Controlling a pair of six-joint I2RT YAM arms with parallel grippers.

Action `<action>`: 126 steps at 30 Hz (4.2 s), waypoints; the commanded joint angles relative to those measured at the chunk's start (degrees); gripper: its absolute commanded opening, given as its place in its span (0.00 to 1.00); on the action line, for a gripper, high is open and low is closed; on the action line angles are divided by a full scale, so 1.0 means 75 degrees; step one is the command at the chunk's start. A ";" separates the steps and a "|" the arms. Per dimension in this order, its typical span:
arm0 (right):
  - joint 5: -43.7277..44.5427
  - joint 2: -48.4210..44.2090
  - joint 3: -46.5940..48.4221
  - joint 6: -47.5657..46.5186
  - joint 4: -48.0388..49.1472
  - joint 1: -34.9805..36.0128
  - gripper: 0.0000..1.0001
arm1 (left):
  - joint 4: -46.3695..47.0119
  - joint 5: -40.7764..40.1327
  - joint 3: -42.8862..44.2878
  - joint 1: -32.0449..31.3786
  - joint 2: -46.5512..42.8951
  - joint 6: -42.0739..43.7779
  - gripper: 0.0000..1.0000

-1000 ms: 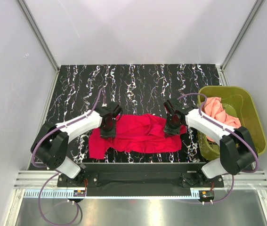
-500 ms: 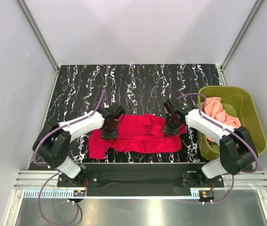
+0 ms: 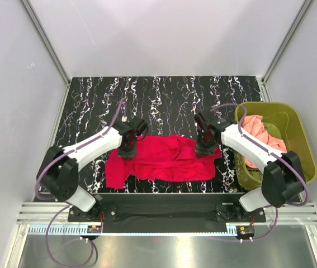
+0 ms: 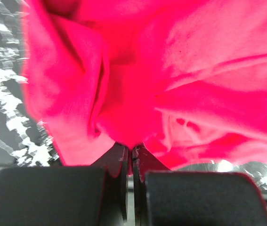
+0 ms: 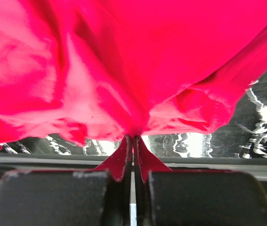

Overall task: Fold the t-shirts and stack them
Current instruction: Flatten the tshirt out

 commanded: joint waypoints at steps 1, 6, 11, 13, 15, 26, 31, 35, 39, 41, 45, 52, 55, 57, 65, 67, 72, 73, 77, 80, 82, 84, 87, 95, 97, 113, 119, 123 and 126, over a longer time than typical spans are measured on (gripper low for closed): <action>0.1385 -0.0457 0.1748 -0.0441 -0.0891 -0.0065 0.00 | -0.0999 -0.0896 0.1314 -0.0019 -0.1058 -0.0105 0.00; 0.3205 -0.0657 0.3907 -0.0746 -0.1722 -0.0369 0.00 | -0.2663 -0.2548 0.3378 0.0051 -0.1635 -0.0562 0.00; 0.3863 -0.0482 0.6404 -0.1144 -0.2064 -0.0908 0.00 | -0.3706 -0.3463 0.5464 0.0309 -0.1729 -0.0739 0.00; 0.4121 -0.0434 0.7350 -0.1449 -0.2134 -0.0944 0.00 | -0.4012 -0.3652 0.6344 0.0600 -0.1752 -0.0553 0.00; 0.4367 -0.0364 0.7998 -0.1694 -0.2240 -0.1002 0.00 | -0.4106 -0.3803 0.6895 0.0789 -0.1834 -0.0400 0.00; 0.4392 -0.0773 1.0954 -0.2633 -0.1094 -0.1026 0.00 | -0.1334 -0.4203 0.7742 0.1188 -0.3544 0.1217 0.00; 0.3724 -0.1254 1.0861 -0.2797 -0.0389 -0.1026 0.00 | -0.0030 -0.4109 0.7413 0.1177 -0.4295 0.1896 0.00; 0.3618 -0.1465 1.0849 -0.3007 -0.0074 -0.1014 0.00 | 0.0614 -0.3910 0.7448 0.1176 -0.4413 0.2331 0.00; 0.3443 -0.1582 1.0546 -0.3195 0.0594 -0.1026 0.00 | 0.1084 -0.3933 0.7424 0.1176 -0.4378 0.2647 0.00; 0.3431 -0.1571 1.0427 -0.3324 0.0945 -0.1014 0.00 | 0.1423 -0.3956 0.7413 0.1177 -0.4308 0.2741 0.00; 0.3255 -0.1302 1.0427 -0.3546 0.1427 -0.1014 0.00 | 0.1904 -0.4050 0.7413 0.1177 -0.3922 0.2964 0.00; 0.3360 -0.0576 1.0533 -0.4296 0.2106 -0.1026 0.00 | 0.2853 -0.4343 0.7109 0.1188 -0.3323 0.3584 0.00; 0.3465 -0.0283 1.0649 -0.4706 0.2388 -0.1014 0.00 | 0.3323 -0.4565 0.6944 0.1188 -0.3113 0.3772 0.00; 0.3536 -0.0165 1.0824 -0.4941 0.2447 -0.1026 0.00 | 0.3452 -0.4718 0.6990 0.1176 -0.2925 0.3843 0.00; 0.3489 -0.0984 1.0100 -0.4977 0.2448 -0.1014 0.00 | 0.3430 -0.4661 0.6651 0.1188 -0.3391 0.3610 0.00; 0.3477 -0.1393 0.9853 -0.4895 0.2319 -0.1014 0.00 | 0.3103 -0.4543 0.6628 0.1177 -0.3591 0.3340 0.00; 0.3150 -0.2203 0.9502 -0.4591 0.1745 -0.1026 0.00 | 0.2188 -0.3232 0.6546 0.1177 -0.4248 0.3071 0.00; 0.3091 -0.2424 0.9489 -0.4521 0.1640 -0.1014 0.00 | 0.1943 -0.3079 0.6487 0.1188 -0.4365 0.3035 0.00; 0.2705 -0.2719 0.9665 -0.4333 0.1008 -0.1014 0.00 | 0.1695 -0.2610 0.6113 0.1188 -0.5102 0.2918 0.00; 0.2634 -0.2836 0.9700 -0.4146 0.0935 -0.1014 0.00 | 0.1660 -0.2306 0.6076 0.1188 -0.5186 0.2952 0.00; 0.2599 -0.2767 0.9758 -0.4110 0.0947 -0.1026 0.00 | 0.1624 -0.2141 0.6264 0.1188 -0.5035 0.3069 0.00; 0.2645 -0.2603 0.9805 -0.4098 0.0947 -0.1014 0.00 | 0.1613 -0.2047 0.6381 0.1188 -0.4707 0.3105 0.00; 0.2692 -0.2287 0.9538 -0.4145 0.1122 -0.1014 0.00 | 0.1799 -0.2035 0.6218 0.1177 -0.4343 0.3070 0.00; 0.2752 -0.1935 0.5829 -0.4449 0.3334 -0.1026 0.00 | 0.3755 -0.3298 0.2932 0.1363 -0.3617 0.2953 0.00; 0.2634 -0.1620 0.5110 -0.4473 0.3734 -0.1014 0.00 | 0.4083 -0.3277 0.2446 0.1796 -0.3359 0.2638 0.00; 0.2107 0.3852 0.6452 -0.4438 0.5073 -0.1763 0.00 | 0.3723 -0.2282 0.4339 0.4164 0.2698 0.1652 0.00; 0.1861 0.5704 0.8746 -0.4449 0.4253 -0.2186 0.00 | 0.3253 -0.1614 0.6377 0.4457 0.4375 0.1944 0.00; 0.1942 0.6490 0.9652 -0.4578 0.3819 -0.2373 0.00 | 0.3124 -0.1192 0.7131 0.4551 0.5020 0.2144 0.00; 0.1732 0.6597 0.9759 -0.4520 0.3841 -0.2584 0.00 | 0.3288 -0.1015 0.7190 0.4563 0.5220 0.2320 0.00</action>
